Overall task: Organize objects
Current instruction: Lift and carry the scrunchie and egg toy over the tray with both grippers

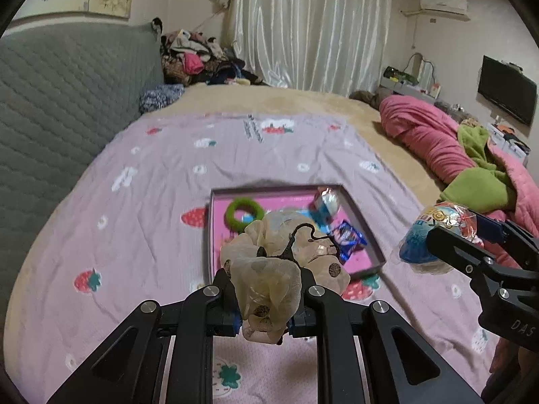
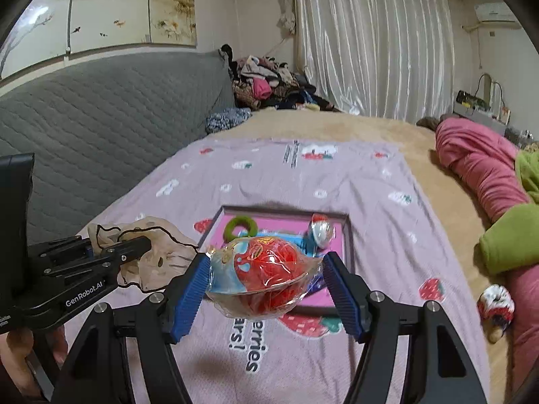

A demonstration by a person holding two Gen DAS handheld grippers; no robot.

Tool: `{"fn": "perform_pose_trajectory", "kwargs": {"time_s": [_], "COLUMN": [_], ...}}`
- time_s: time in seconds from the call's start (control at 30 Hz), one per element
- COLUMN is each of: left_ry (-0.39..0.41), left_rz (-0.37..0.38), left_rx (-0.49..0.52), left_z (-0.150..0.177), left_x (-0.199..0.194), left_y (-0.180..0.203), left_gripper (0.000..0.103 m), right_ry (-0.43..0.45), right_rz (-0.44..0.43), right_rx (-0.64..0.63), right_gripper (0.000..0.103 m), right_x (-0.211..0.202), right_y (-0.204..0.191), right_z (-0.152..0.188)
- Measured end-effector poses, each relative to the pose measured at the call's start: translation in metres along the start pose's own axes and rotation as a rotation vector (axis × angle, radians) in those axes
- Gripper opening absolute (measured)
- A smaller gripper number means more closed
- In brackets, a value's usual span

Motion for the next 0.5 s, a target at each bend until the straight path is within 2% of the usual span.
{"fn": "perform_pose_trajectory", "kwargs": {"time_s": [0.3, 0.5], "left_ry": [0.06, 0.089], "left_rz": [0.017, 0.026], "left_rx": [0.014, 0.023], "left_z": [-0.039, -0.062], "left_x": [-0.011, -0.002], "left_y": [0.02, 0.031], "left_gripper": [0.018, 0.018], "right_ry": [0.05, 0.086], "right_rz": [0.022, 0.036], "right_rx": [-0.029, -0.029], "right_gripper": [0.069, 0.069], "right_x": [-0.008, -0.005], "right_y": [0.01, 0.026], "right_z": [-0.034, -0.057]}}
Point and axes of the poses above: each gripper's, at about its wrist camera, not at the fingertips, and x roughly the way its jaws point, y to its right, z to its underside, the point moved 1 cm from there along x, roughly the way its jaws point, and after that the axes turned 11 degrees about -x, right-handed, at the moved point
